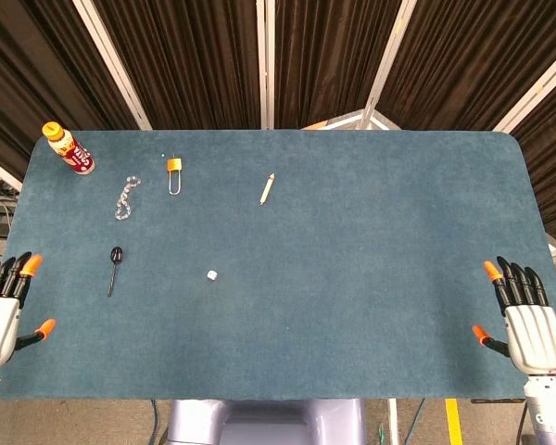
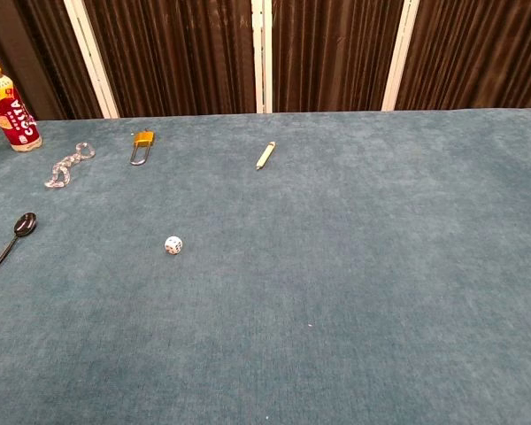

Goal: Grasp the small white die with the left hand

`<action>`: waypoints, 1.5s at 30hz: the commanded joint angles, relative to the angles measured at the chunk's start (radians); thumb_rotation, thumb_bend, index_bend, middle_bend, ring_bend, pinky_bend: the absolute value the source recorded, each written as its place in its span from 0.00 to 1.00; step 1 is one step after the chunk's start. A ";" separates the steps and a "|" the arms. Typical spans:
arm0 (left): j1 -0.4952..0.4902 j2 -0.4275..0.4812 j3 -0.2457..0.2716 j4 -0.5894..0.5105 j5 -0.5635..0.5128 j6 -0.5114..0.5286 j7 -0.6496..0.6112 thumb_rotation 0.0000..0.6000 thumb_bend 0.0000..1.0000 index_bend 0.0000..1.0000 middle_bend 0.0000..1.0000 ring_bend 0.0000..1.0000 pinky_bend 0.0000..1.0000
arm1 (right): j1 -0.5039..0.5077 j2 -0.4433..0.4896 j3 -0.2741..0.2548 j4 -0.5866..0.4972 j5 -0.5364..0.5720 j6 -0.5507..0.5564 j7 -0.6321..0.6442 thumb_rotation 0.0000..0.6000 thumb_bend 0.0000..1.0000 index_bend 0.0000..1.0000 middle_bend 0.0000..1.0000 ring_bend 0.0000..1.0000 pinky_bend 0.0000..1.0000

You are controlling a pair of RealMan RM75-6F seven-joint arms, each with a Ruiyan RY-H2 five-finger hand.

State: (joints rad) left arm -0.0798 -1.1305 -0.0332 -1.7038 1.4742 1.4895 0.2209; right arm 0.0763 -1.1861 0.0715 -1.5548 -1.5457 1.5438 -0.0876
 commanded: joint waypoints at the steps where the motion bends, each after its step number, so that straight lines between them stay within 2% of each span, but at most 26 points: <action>1: -0.002 0.000 0.005 0.000 0.000 -0.003 0.001 1.00 0.19 0.00 0.00 0.00 0.00 | -0.001 0.001 -0.001 -0.001 -0.003 0.004 0.001 1.00 0.06 0.00 0.00 0.00 0.00; 13: -0.007 -0.012 0.002 0.019 0.006 -0.006 0.005 1.00 0.19 0.00 0.00 0.00 0.00 | 0.002 -0.002 -0.009 -0.012 -0.011 -0.010 -0.012 1.00 0.06 0.00 0.00 0.00 0.00; 18: -0.024 -0.033 -0.006 0.028 -0.005 -0.026 0.042 1.00 0.19 0.00 0.00 0.00 0.00 | 0.003 -0.008 -0.010 -0.008 -0.009 -0.014 -0.011 1.00 0.06 0.00 0.00 0.00 0.00; 24: -0.081 -0.050 -0.046 0.006 -0.015 -0.074 0.074 1.00 0.19 0.00 0.00 0.00 0.00 | -0.002 -0.011 -0.006 0.002 -0.002 -0.005 -0.002 1.00 0.06 0.00 0.00 0.00 0.00; 26: -0.109 -0.057 -0.061 -0.002 -0.007 -0.094 0.089 1.00 0.19 0.04 0.00 0.00 0.00 | -0.003 -0.013 -0.002 0.005 0.000 0.000 -0.004 1.00 0.06 0.00 0.00 0.00 0.00; 32: -0.227 -0.091 -0.116 -0.024 -0.010 -0.200 0.189 1.00 0.25 0.25 0.00 0.00 0.00 | -0.003 -0.013 0.001 0.008 -0.009 0.012 0.019 1.00 0.06 0.00 0.00 0.00 0.00; 35: -0.282 -0.119 -0.139 -0.031 -0.043 -0.262 0.244 1.00 0.27 0.31 0.00 0.00 0.00 | -0.002 -0.012 0.004 0.015 -0.010 0.013 0.030 1.00 0.06 0.00 0.00 0.00 0.00; 38: -0.385 -0.182 -0.168 -0.026 -0.133 -0.405 0.320 1.00 0.27 0.33 0.00 0.00 0.00 | -0.004 -0.007 0.011 0.023 0.002 0.015 0.060 1.00 0.06 0.00 0.00 0.00 0.00; 45: -0.517 -0.293 -0.188 0.024 -0.331 -0.523 0.497 1.00 0.28 0.36 0.00 0.00 0.00 | -0.007 0.009 0.017 0.028 0.015 0.013 0.106 1.00 0.06 0.00 0.00 0.00 0.00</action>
State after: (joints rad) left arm -0.5268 -1.3630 -0.2044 -1.7055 1.2293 1.0317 0.6449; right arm 0.0698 -1.1793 0.0876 -1.5277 -1.5333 1.5577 0.0153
